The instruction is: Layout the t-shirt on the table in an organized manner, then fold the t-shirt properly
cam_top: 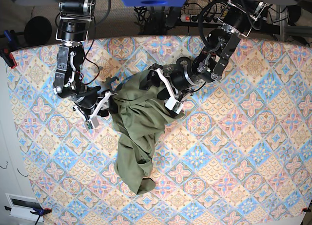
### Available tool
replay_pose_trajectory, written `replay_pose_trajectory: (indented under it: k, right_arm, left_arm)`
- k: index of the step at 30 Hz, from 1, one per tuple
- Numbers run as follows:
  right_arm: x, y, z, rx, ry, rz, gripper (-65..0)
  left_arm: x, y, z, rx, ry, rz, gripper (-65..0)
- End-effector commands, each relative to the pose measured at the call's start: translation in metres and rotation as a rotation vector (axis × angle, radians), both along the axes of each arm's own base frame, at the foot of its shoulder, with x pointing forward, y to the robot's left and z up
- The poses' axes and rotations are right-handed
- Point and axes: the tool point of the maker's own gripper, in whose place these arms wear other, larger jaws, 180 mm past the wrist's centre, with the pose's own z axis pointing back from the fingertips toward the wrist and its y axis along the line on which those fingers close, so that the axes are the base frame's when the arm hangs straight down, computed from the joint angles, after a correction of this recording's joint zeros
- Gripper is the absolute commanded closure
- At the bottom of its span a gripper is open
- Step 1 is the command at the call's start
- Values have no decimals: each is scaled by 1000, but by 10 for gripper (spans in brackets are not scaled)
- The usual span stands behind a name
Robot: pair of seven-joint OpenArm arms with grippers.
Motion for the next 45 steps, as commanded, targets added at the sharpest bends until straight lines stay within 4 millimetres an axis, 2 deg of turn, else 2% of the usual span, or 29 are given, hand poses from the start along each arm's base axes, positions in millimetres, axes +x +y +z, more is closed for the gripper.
replay_pose_trajectory:
  k: [1,3,5,8,10,15,19,22,25,28,32,36,41,45]
  right_arm:
    - [14,-2,19,14,-67,-2,-188]
    - [15,-2,22,28,-73,-8,-89]
    - [19,-11,29,76,-90,-52,0]
    - [24,-35,47,197,-129,-157,-14]
    - [25,-75,62,216,-161,-237,-11]
    - [18,-157,100,229,-239,-369,-11]
    - [11,-203,125,194,-298,-438,-11]
    - [-3,-234,129,160,-307,-501,-10]
    - [-11,-255,131,147,-313,-552,-10]
    - [-17,-278,131,127,-306,-608,-9]
    - [-26,-292,130,111,-307,-654,-9]
    - [-27,-293,129,113,-303,-657,-9]
    - [-26,-291,128,116,-302,-654,-9]
    - [-26,-289,128,114,-303,-650,-8]
  left_arm:
    - [8,-2,15,-33,-44,6,-456]
    - [9,-2,15,-33,-44,7,-456]
    - [12,1,16,-33,-48,18,-456]
    - [19,16,15,-35,-42,74,-456]
    - [25,29,21,-44,-57,119,-456]
    - [31,48,33,-62,-83,189,-456]
    - [35,54,30,-57,-79,207,-456]
    - [34,54,29,-56,-73,207,-456]
    - [34,56,27,-51,-70,212,-456]
    - [40,68,28,-47,-72,246,-456]
    - [46,80,31,-53,-78,283,-462]
    - [51,85,31,-196,14,339,-464]
    - [56,78,20,-398,210,361,-462]
    - [56,72,33,-530,268,358,-458]
